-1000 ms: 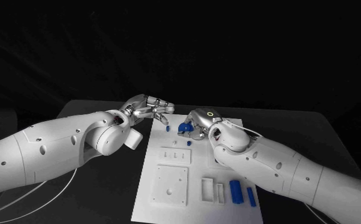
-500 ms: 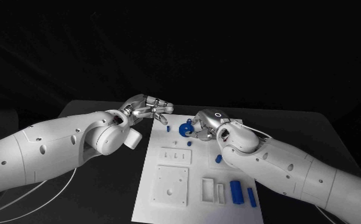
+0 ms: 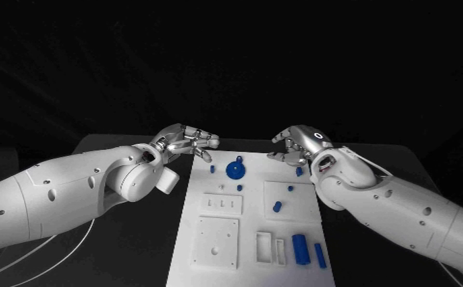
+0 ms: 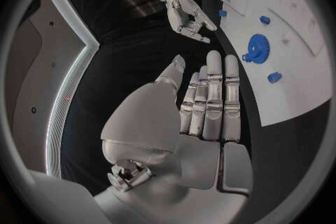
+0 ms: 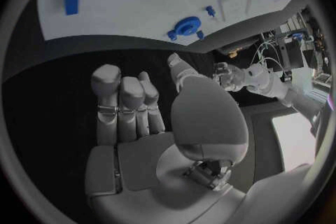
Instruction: Assemble the parts on the task board
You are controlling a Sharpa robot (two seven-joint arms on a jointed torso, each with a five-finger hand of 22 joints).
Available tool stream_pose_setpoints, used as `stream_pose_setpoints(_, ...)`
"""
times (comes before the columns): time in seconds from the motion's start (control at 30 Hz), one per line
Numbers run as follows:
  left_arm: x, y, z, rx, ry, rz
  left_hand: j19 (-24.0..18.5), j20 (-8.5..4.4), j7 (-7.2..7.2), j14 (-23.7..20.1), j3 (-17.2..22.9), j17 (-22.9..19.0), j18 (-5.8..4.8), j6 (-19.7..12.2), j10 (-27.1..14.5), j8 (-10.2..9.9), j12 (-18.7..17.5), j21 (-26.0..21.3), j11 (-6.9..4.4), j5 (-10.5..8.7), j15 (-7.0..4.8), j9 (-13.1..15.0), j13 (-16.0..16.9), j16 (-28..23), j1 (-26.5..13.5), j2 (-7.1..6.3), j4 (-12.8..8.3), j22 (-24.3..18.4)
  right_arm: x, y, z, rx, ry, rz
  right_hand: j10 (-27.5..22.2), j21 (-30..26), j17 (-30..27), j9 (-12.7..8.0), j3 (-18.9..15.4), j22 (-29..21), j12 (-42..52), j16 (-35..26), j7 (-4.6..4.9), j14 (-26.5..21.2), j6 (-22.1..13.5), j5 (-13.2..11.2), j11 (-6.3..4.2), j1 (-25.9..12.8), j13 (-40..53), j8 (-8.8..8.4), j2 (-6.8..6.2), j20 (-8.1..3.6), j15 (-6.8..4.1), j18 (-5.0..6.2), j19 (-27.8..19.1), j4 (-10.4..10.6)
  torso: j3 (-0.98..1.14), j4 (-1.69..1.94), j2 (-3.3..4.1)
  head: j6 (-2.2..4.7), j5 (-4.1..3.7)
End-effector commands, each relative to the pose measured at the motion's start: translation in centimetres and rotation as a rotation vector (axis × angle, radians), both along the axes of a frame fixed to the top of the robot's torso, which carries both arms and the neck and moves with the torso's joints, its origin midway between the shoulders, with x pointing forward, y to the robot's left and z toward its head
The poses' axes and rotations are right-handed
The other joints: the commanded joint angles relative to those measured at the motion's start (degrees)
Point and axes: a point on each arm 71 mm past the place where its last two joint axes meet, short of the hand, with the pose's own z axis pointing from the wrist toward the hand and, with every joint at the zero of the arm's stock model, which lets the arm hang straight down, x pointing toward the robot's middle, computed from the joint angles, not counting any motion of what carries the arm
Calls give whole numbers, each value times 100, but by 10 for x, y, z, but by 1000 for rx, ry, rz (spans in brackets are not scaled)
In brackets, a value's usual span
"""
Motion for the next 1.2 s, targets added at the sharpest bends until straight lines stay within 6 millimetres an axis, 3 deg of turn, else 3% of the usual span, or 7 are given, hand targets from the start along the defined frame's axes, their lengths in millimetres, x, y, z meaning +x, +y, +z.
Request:
stream_pose_setpoints(0.03,0,0,1,-4,-10,-9,-44,-1,-2,-25,-4,-8,102,-38,21,-19,-3,28,-16,37,22,-6,1,-26,5,4,-42,-5,0,-20,-4,160,95,95,-120,-246,-63,0,-65,441,-89,-112,47,-36,-1,378,7,287,-58,-23,81,49,43,39,187,-425,44,-95,-23,11,5)
stream_pose_setpoints(0.17,1,2,1,0,-12,-8,-60,-12,-12,-34,15,-12,88,-34,172,-19,-2,32,-54,41,7,-6,1,-35,10,9,-55,-8,2,-53,-14,219,182,116,-335,-629,-234,-4,-242,372,-229,-353,48,-159,30,961,3,593,-164,-26,240,48,42,22,49,-984,83,-134,-22,19,25)
stream_pose_setpoints(0.33,1,5,-1,3,-10,-5,-68,-17,-12,-37,29,-14,82,-34,184,-20,-6,34,-57,48,5,-7,0,-39,26,9,-72,-8,4,-95,-25,274,254,95,-552,-889,-288,-2,-199,357,-357,-471,-41,-292,-90,2039,-125,603,-284,-23,318,-18,-27,-24,-71,-1583,133,-170,-35,29,12)
stream_pose_setpoints(0.47,1,6,-4,3,-5,-8,-76,-19,-7,-37,45,-16,77,-37,139,-20,-5,44,-43,53,9,-7,1,-44,24,2,-90,-6,3,-109,-35,329,307,76,-616,-922,-251,-1,-164,348,-369,-477,-56,-317,-200,2198,-149,390,-345,-22,448,-38,-45,-7,-91,-2035,162,-184,-32,29,34)
stream_pose_setpoints(0.6,1,6,-6,4,-2,-10,-78,-15,-1,-33,56,-16,84,-39,65,-20,-6,59,-25,52,16,-7,1,-44,13,-1,-106,-2,3,-114,-43,322,321,68,-621,-917,-243,0,-162,348,-373,-476,-42,-316,-221,2328,-140,374,-359,-23,457,-33,-40,-1,-92,-2081,210,-186,-20,3,44)
stream_pose_setpoints(0.77,2,7,-8,4,2,-11,-85,-10,3,-32,59,-15,89,-44,23,-21,-8,65,-14,52,20,-7,0,-44,10,-4,-117,-1,2,-114,-54,312,331,62,-608,-891,-234,-1,-185,352,-359,-474,-31,-310,-253,2324,-135,374,-363,-25,446,-30,-38,2,-91,-2082,239,-173,-5,-17,31)
stream_pose_setpoints(1.2,2,8,-12,9,10,-11,-87,-7,7,-32,58,-15,93,-50,1,-21,-7,71,-8,49,23,-7,0,-44,7,-6,-124,0,6,-104,-64,284,325,68,-555,-782,-120,-1,-379,363,-267,-378,-2,-250,-226,2379,-101,249,-346,-24,517,-1,-12,26,-36,-2056,252,-141,18,-72,-13)
